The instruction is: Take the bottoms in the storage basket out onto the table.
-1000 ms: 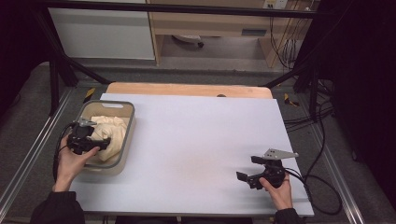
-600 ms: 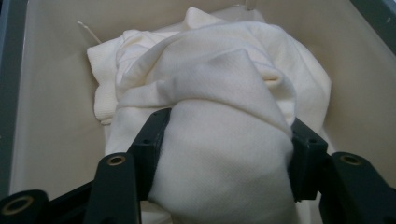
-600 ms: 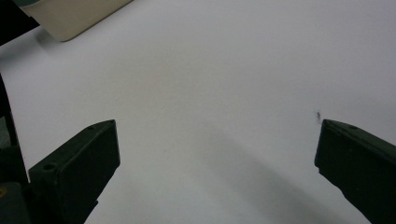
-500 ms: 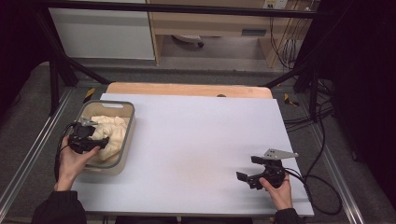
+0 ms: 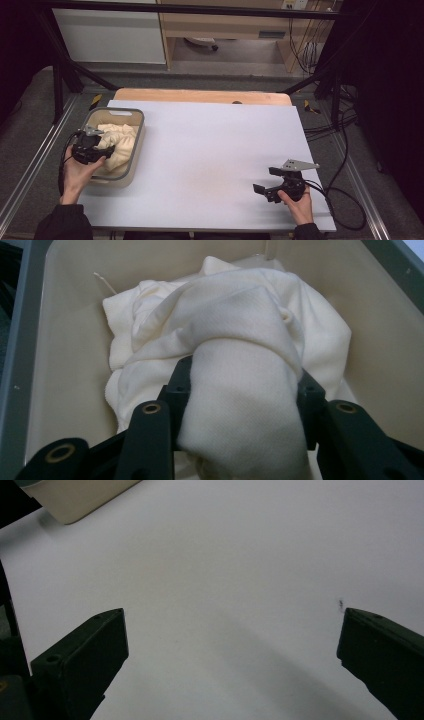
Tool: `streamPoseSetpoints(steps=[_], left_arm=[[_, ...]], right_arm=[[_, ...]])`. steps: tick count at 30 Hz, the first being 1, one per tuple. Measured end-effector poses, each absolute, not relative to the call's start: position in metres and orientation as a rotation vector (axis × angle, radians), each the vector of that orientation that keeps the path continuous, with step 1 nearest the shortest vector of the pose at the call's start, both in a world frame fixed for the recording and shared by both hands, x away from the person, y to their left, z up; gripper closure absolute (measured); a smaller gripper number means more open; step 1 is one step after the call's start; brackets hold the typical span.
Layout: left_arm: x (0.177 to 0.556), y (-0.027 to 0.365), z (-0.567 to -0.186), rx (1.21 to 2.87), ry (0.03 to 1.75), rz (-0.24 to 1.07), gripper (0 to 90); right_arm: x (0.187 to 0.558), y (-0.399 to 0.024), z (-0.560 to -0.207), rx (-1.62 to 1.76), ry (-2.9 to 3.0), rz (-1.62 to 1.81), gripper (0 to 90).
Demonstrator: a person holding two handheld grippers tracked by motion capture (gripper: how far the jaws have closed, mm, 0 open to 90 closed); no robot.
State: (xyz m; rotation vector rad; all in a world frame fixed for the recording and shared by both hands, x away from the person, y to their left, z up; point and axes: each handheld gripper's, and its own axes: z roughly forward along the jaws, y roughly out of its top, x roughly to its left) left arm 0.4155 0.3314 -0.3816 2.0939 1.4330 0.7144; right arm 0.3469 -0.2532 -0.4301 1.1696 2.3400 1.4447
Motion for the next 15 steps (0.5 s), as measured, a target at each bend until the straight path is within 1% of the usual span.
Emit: streamPoseSetpoints(steps=[15], left_arm=[[0.4096,0.3388,-0.3755,2.022,1.421,0.707,60.2]], right_arm=[[0.3472,-0.2532,-0.4302,1.17,2.341,1.44,0.6]])
